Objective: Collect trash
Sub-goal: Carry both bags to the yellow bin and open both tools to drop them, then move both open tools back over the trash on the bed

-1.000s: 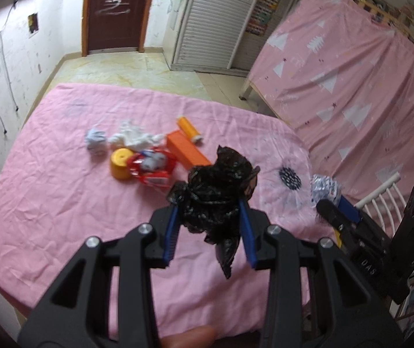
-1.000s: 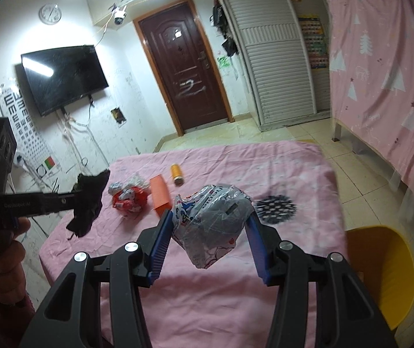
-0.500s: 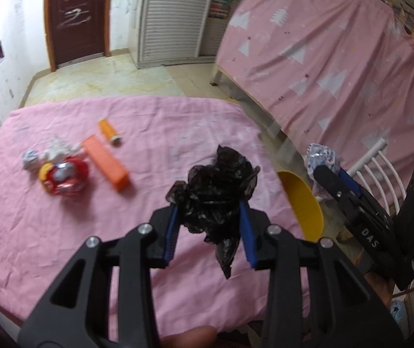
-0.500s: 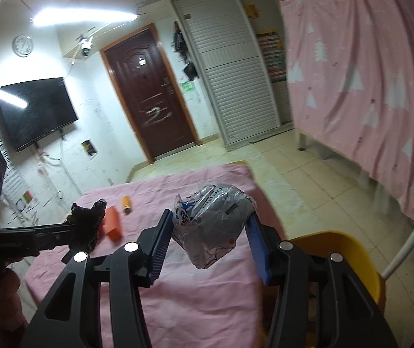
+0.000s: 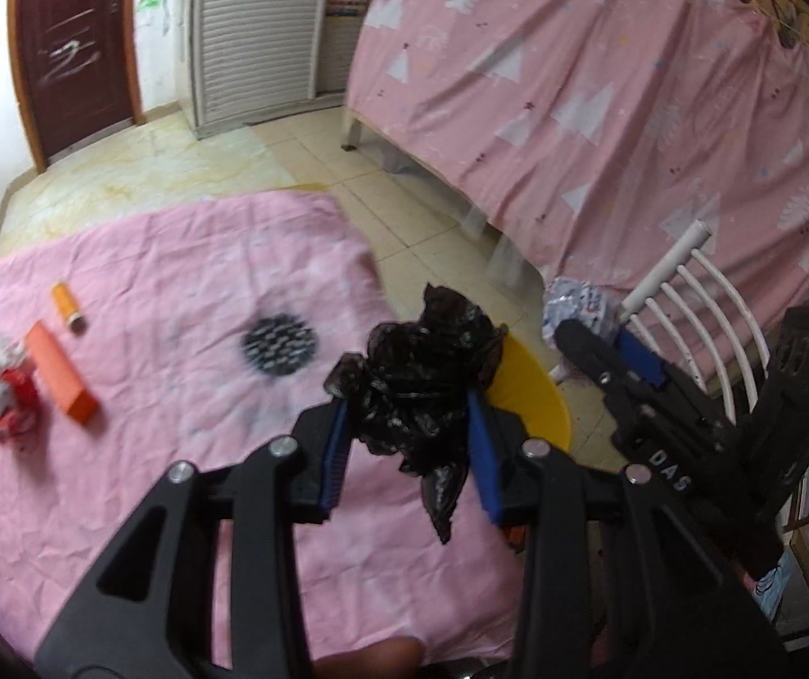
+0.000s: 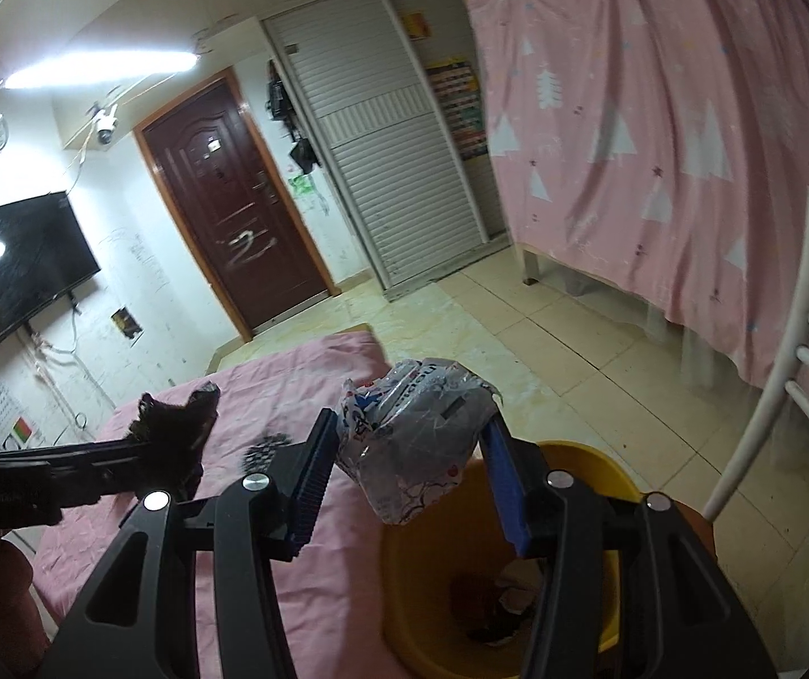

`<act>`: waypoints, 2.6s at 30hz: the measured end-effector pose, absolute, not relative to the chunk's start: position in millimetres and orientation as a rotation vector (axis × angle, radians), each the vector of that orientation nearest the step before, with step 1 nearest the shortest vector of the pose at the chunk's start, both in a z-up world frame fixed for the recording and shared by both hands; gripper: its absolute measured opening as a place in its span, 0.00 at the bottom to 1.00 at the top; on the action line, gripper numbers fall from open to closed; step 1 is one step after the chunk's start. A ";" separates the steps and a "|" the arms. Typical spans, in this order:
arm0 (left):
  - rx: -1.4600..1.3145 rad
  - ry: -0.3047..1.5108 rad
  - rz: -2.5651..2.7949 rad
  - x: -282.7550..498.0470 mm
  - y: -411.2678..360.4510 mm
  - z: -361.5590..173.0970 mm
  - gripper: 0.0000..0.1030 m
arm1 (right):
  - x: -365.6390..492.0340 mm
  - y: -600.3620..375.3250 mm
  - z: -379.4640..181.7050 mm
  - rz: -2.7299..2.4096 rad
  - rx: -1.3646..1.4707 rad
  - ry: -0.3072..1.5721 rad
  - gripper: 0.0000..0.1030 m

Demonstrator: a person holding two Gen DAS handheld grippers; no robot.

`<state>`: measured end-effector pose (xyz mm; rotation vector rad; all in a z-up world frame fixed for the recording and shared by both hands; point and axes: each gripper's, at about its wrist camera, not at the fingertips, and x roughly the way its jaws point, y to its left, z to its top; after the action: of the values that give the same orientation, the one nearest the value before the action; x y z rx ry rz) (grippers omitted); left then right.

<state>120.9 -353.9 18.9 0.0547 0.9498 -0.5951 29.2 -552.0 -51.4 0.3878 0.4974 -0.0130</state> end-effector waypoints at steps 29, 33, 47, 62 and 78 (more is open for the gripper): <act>0.063 0.945 -0.640 123.7 -396.4 26.6 0.57 | 23.9 -576.1 -59.2 -0.070 0.414 0.498 0.74; 0.037 0.928 -0.631 126.6 -374.7 37.9 0.57 | 29.3 -557.2 -56.0 -0.049 0.374 0.501 0.76; -0.117 0.893 -0.532 154.6 -263.8 54.8 0.57 | 77.7 -466.7 -48.2 0.065 0.284 0.565 0.76; -0.199 0.895 -0.312 198.1 -137.5 46.2 0.59 | 135.3 -339.7 -47.3 0.235 0.118 0.659 0.76; -0.243 0.993 -0.225 246.4 -74.0 2.7 0.59 | 176.4 -272.1 -65.4 0.309 0.017 0.749 0.76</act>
<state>246.4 -74.0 2.7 -0.2431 0.9931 -0.2249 176.4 -272.1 -65.4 0.0173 0.7493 0.3087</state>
